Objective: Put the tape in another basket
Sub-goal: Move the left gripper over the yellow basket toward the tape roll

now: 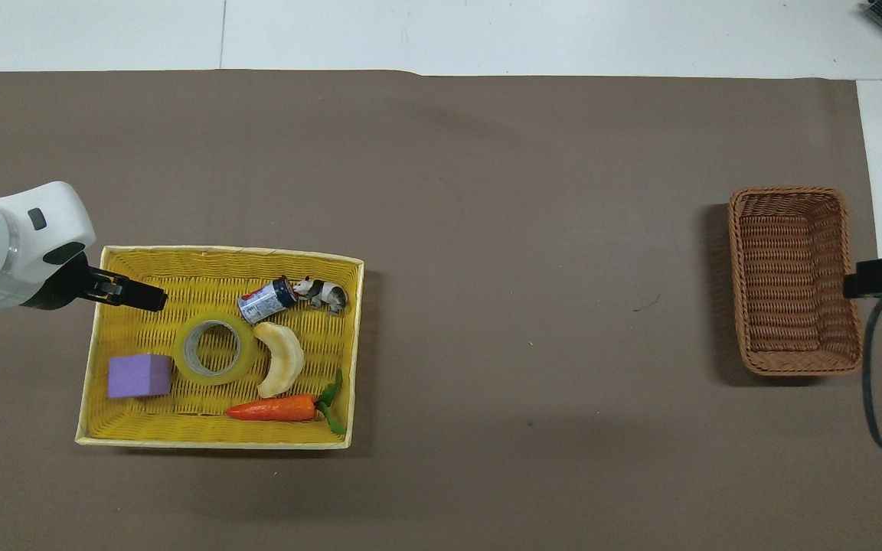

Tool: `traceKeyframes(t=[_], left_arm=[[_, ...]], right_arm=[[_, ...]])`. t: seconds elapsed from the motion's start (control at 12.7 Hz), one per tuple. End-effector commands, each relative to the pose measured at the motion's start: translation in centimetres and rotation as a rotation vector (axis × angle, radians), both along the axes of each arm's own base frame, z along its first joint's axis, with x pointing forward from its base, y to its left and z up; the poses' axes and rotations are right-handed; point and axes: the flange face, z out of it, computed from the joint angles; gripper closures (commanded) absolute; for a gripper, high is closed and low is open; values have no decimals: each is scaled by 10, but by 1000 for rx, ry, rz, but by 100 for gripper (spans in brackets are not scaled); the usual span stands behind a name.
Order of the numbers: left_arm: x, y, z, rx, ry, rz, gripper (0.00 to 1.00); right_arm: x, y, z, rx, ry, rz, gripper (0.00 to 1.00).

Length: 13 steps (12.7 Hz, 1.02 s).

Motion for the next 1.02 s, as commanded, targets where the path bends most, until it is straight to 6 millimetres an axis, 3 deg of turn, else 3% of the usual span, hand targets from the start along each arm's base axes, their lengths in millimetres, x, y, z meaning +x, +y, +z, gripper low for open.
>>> traceKeyframes(t=[0.0,0.24,0.39,0.71,0.94], left_arm=[[-1,11,-12,-14,-36,-44,0],[-4,10,-15,-12,-38,-50,0],[-10,8,-34,-8,-46,-76,0],[-36,8,-103,1,3,-70,0],[-53,-4,-147,11,-14,-83,0]], right_arm=[[-7,-4,2,10,7,15,0],[-6,-4,1,10,4,13,0],[-4,-7,2,10,-4,16,0],[10,-8,4,46,34,1,0],[16,-7,10,30,25,10,0]])
